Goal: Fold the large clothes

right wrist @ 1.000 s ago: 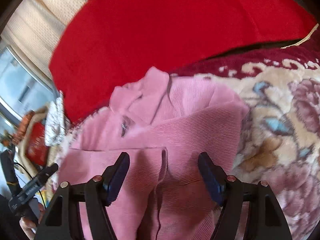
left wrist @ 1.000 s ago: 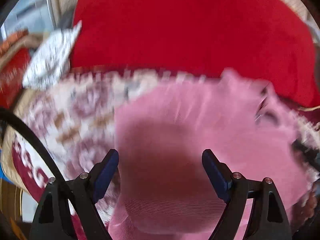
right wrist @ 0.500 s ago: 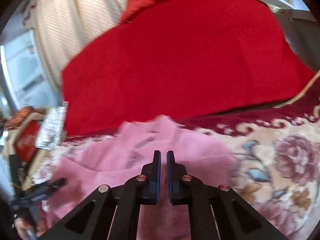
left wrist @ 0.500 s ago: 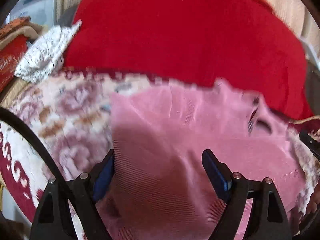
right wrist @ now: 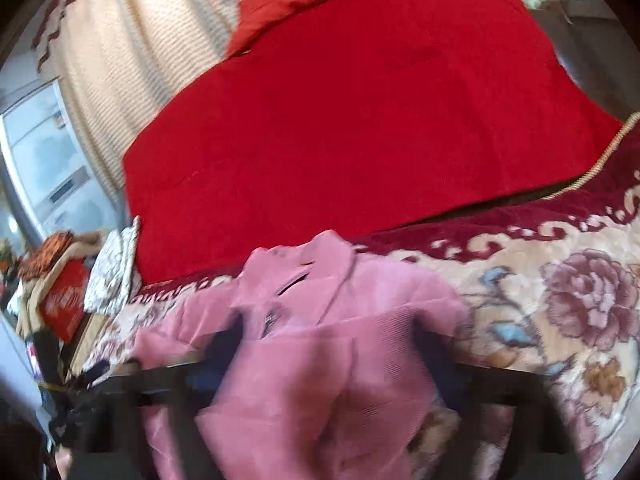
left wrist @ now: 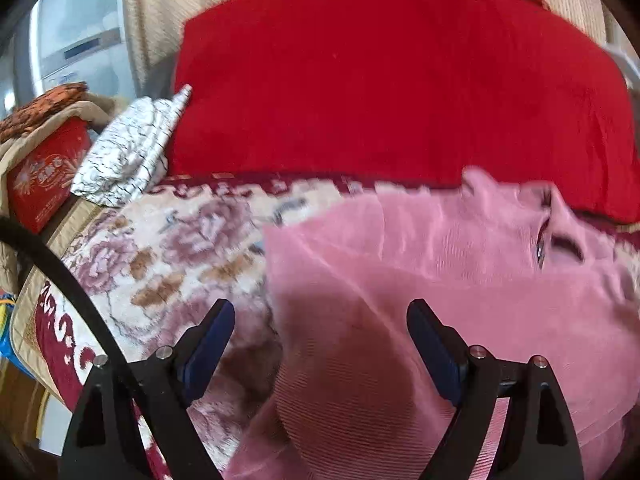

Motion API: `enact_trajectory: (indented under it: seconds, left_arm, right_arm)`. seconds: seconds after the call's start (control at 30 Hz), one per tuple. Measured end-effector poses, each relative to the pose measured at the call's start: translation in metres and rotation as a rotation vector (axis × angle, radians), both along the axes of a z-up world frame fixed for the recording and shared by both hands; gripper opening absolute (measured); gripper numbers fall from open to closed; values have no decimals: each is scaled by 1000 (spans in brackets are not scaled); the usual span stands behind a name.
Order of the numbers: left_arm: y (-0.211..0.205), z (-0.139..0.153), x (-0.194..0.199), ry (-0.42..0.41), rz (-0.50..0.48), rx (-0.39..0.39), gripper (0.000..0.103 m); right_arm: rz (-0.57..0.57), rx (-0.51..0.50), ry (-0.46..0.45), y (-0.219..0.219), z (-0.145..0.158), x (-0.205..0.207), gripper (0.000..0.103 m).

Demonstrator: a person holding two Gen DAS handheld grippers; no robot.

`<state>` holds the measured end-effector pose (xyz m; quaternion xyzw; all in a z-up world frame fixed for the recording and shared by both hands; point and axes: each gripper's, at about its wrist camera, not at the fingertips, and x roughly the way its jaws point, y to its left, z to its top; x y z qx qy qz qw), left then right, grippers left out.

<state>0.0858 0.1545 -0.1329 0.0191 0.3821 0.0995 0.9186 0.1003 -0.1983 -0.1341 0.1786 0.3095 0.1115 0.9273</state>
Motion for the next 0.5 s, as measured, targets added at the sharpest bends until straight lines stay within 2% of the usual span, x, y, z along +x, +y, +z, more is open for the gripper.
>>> enact_trajectory:
  seconds: [0.03,0.07,0.1,0.13,0.2,0.27,0.33,0.4,0.5]
  left_arm:
    - [-6,-6,2,40,-4,14,88]
    - [-9,-17,8,96,-4,37,88]
    - [-10,-27,12,149,1,49,88]
    - [-9,-37,16,193,4,38,89]
    - [-5,-39,18,189,20,-12,89]
    - [-5,-38,17,190,7,-2,89]
    - [-7,-34,13,172,4,15,89]
    - [-12,-21,6,100,-8,35,89]
    - [-20,-2,-6,-15,-24,59,89]
  right_arm:
    - [16,-22,-14,8,0,-2,89]
    - [44,-69,-14,19,1,-4,81]
    - [64,-100,-8,27,1,-6,66]
    - [83,-124,8,34,-2,-6,60]
    - [121,-162,95,48,-18,0,36]
    - [143,-207,231,54,-46,15,36]
    - [149,-231,218,55,-51,13,36]
    - [154,-241,223,54,-47,11,36]
    - [138,-164,206,46,-39,8,36]
